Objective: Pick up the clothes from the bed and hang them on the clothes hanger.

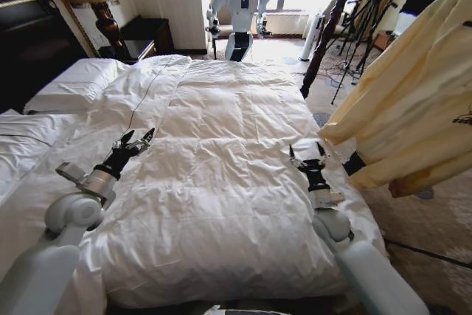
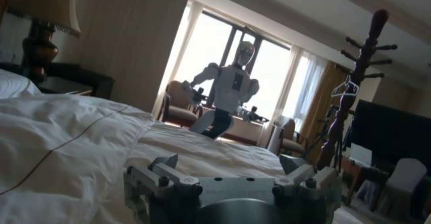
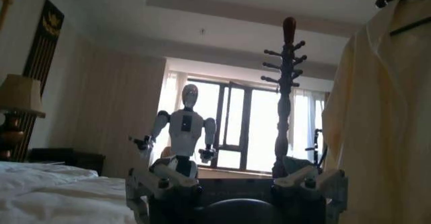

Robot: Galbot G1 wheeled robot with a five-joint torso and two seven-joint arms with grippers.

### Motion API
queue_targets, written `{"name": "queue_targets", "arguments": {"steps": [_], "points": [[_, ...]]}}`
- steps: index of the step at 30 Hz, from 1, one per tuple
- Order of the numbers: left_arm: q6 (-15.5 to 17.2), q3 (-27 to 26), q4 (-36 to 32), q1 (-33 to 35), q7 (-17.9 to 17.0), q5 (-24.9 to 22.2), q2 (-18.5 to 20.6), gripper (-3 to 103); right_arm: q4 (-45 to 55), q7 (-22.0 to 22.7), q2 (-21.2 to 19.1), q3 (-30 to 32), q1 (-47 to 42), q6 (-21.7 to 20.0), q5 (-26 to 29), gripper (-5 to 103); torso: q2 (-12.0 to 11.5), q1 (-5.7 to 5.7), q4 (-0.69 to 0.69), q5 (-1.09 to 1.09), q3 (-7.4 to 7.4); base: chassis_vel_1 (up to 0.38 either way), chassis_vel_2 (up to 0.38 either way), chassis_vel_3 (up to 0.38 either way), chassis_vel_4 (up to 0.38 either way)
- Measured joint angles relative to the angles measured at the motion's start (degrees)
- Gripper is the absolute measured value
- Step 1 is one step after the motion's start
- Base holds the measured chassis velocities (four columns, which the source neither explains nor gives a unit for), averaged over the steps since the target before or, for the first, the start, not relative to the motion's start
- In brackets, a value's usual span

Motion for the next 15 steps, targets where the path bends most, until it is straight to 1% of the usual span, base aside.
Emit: {"name": "queue_targets", "arguments": {"steps": [1, 2, 3, 4, 5, 6, 8, 9, 11, 12, 13, 14, 15], "points": [[0.0, 0.1, -0.2, 0.3, 0.0, 0.5, -0.4, 100, 2.3, -2.0, 1.9, 1.6, -3.4, -1.4, -1.4, 100, 0.0, 0.00, -0.05, -0.01, 0.00, 0.000, 0.000, 0.000, 0.000], [0.0, 0.1, -0.5, 0.4, 0.0, 0.9, -0.7, 100, 3.6, -2.9, 2.6, 1.7, -5.2, -2.3, -2.0, 100, 0.0, -0.01, -0.07, 0.00, 0.00, 0.000, 0.000, 0.000, 0.000], [0.0, 0.2, -0.9, 0.6, -0.1, 1.4, -1.2, 100, 4.6, -3.1, 2.9, 0.5, -6.3, -3.6, -2.2, 100, 0.0, -0.02, -0.07, 0.02, -0.01, 0.000, 0.000, 0.000, 0.000], [0.0, 0.2, -0.9, 0.6, -0.1, 1.4, -1.2, 100, 4.6, -3.1, 2.9, 0.5, -6.3, -3.6, -2.2, 100, 0.0, -0.02, -0.07, 0.02, -0.01, 0.000, 0.000, 0.000, 0.000], [0.3, 0.2, -1.3, 0.7, -0.7, 2.0, -1.6, 100, 5.3, -2.4, 2.4, -1.3, -6.2, -5.2, -2.0, 100, 0.0, -0.04, -0.06, 0.04, -0.01, 0.000, 0.000, 0.000, 0.000], [1.1, 0.1, -1.8, 0.9, -1.6, 2.9, -1.9, 100, 6.1, -1.2, 1.1, -2.8, -4.7, -7.9, -0.8, 100, 0.0, -0.03, -0.02, 0.03, 0.00, 0.000, 0.000, 0.000, 0.000], [2.3, -0.2, -2.6, 1.1, -3.0, 3.7, -2.3, 100, 8.1, 0.6, -1.0, -3.6, -1.7, -13.6, 3.3, 100, 0.0, 0.00, 0.01, 0.02, 0.01, 0.000, 0.000, 0.000, 0.000], [2.3, -0.2, -2.6, 1.1, -3.0, 3.7, -2.3, 100, 8.1, 0.6, -1.0, -3.6, -1.7, -13.6, 3.3, 100, 0.0, 0.00, 0.01, 0.02, 0.01, 0.000, 0.000, 0.000, 0.000], [4.0, -0.8, -4.1, 1.5, -5.4, 4.8, -3.0, 100, 11.9, 5.9, -7.0, -4.1, 5.1, -25.2, 15.5, 100, 0.0, 0.02, 0.01, 0.03, 0.02, 0.000, 0.000, 0.000, 0.000], [4.0, -0.8, -4.1, 1.5, -5.4, 4.8, -3.0, 100, 11.9, 5.9, -7.0, -4.1, 5.1, -25.2, 15.5, 100, 0.0, 0.02, 0.01, 0.03, 0.02, 0.000, 0.000, 0.000, 0.000], [4.5, -0.9, -4.7, 1.7, -6.5, 5.2, -3.4, 100, 13.0, 7.3, -9.8, -3.6, 7.7, -29.7, 20.9, 100, 0.0, 0.02, -0.01, 0.03, 0.02, 0.000, 0.000, 0.000, 0.000], [4.5, -0.9, -4.7, 1.7, -6.5, 5.2, -3.4, 100, 13.0, 7.3, -9.8, -3.6, 7.7, -29.7, 20.9, 100, 0.0, 0.02, -0.01, 0.03, 0.02, 0.000, 0.000, 0.000, 0.000], [4.7, -0.9, -5.1, 1.8, -7.3, 5.4, -3.7, 100, 13.3, 7.8, -13.0, -2.5, 10.6, -33.5, 26.7, 100, 0.0, 0.01, -0.02, 0.02, 0.01, 0.000, 0.000, 0.000, 0.000]]}}
